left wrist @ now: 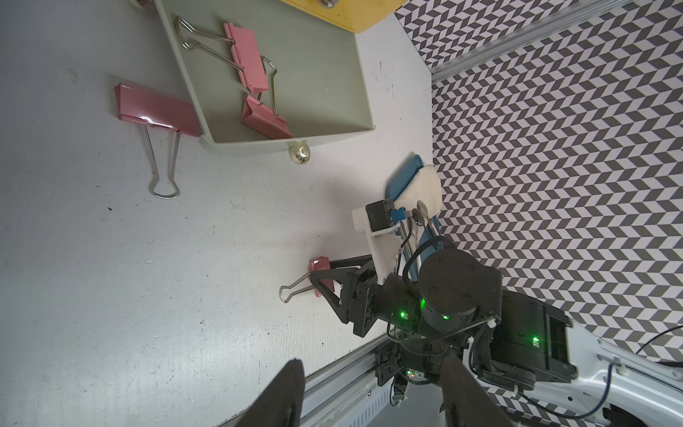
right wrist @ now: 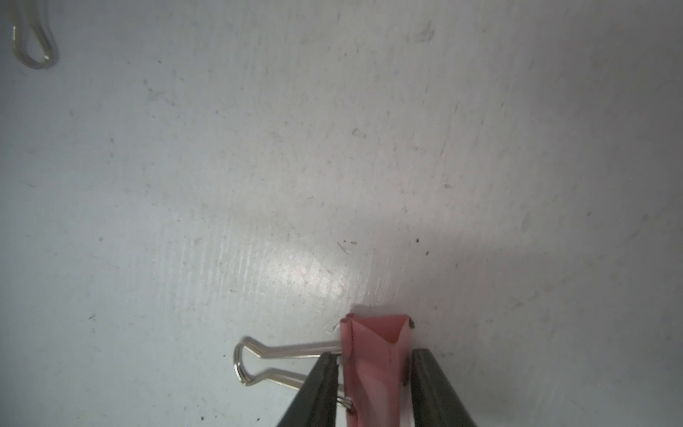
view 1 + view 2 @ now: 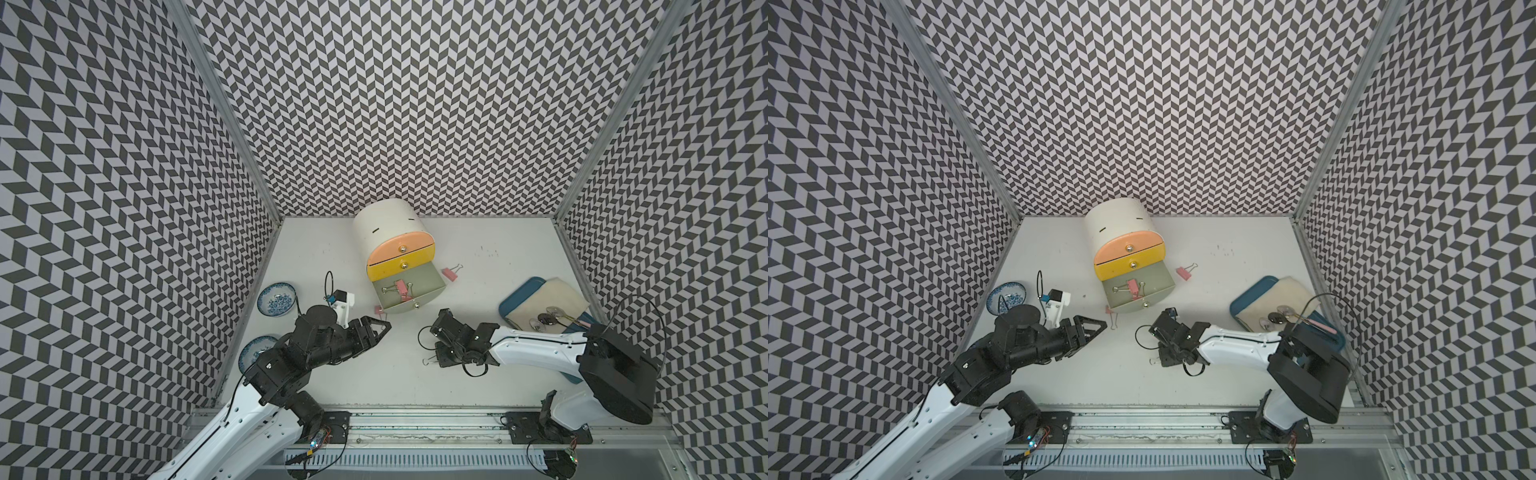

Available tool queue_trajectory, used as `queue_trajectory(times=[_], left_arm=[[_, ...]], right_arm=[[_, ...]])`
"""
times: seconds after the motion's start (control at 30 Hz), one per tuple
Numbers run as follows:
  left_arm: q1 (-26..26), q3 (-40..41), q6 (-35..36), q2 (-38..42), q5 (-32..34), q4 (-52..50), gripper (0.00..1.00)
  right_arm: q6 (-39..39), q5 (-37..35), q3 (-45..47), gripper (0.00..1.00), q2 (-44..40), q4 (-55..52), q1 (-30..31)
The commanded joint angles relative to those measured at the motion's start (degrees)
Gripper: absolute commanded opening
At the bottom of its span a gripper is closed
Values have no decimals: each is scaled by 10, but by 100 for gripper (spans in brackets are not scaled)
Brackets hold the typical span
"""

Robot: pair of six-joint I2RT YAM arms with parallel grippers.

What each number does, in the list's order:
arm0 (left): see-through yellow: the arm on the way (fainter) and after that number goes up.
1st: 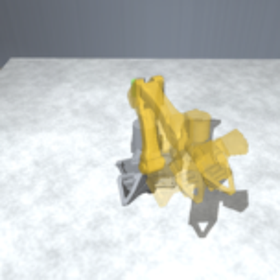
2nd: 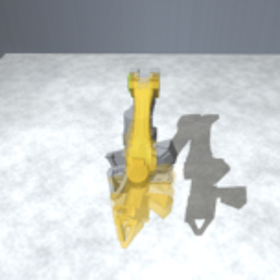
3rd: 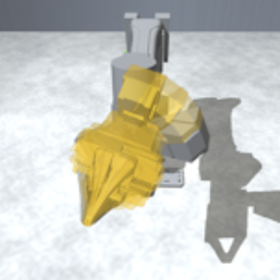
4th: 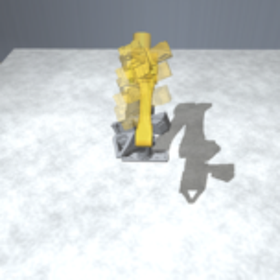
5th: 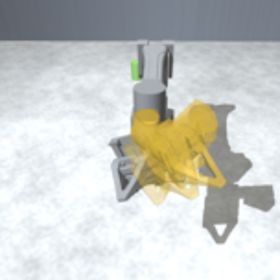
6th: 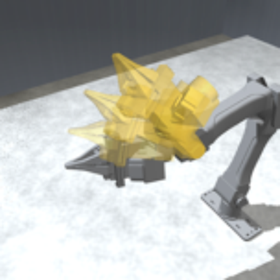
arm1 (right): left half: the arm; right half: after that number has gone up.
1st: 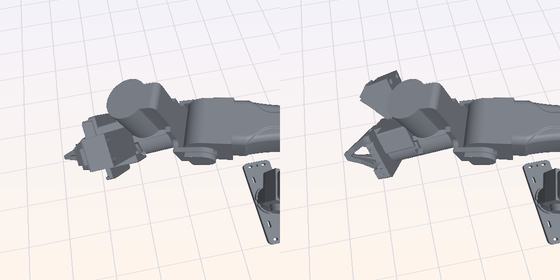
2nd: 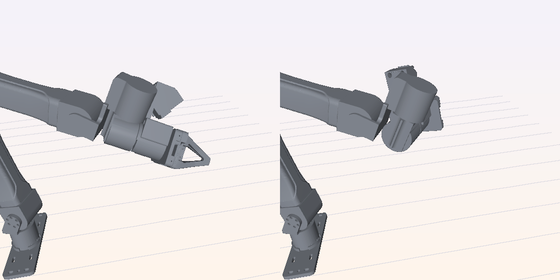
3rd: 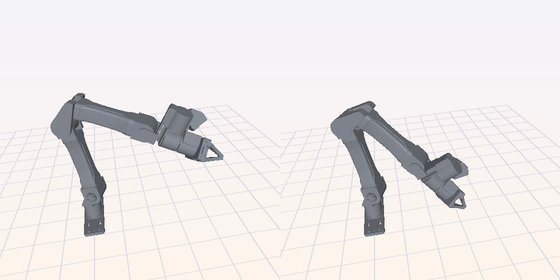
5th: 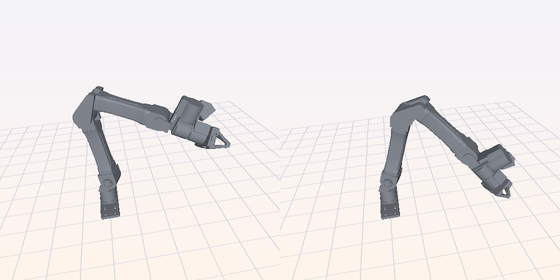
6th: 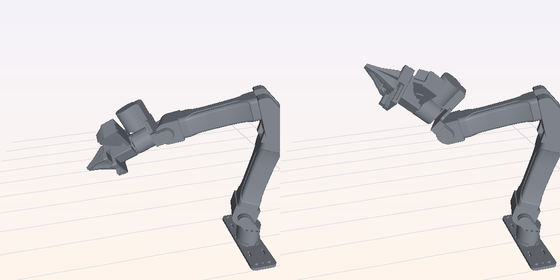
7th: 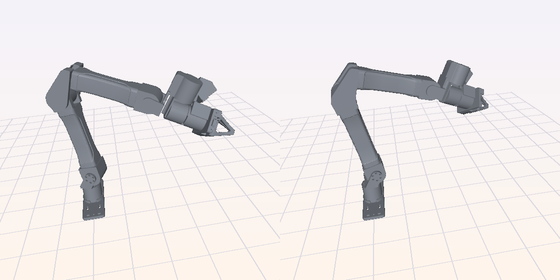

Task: Put the binder clips in the drawer according to color
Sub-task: Pick up the binder clip at the center of the board.

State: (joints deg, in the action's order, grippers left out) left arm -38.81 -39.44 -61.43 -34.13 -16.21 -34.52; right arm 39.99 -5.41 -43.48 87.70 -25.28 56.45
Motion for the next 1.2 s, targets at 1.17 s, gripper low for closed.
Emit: queue_trajectory(times=[1.17], left_arm=[[3, 12, -1, -7, -1, 42, 64]], right_arm=[[24, -43, -4, 24, 0, -47, 43]])
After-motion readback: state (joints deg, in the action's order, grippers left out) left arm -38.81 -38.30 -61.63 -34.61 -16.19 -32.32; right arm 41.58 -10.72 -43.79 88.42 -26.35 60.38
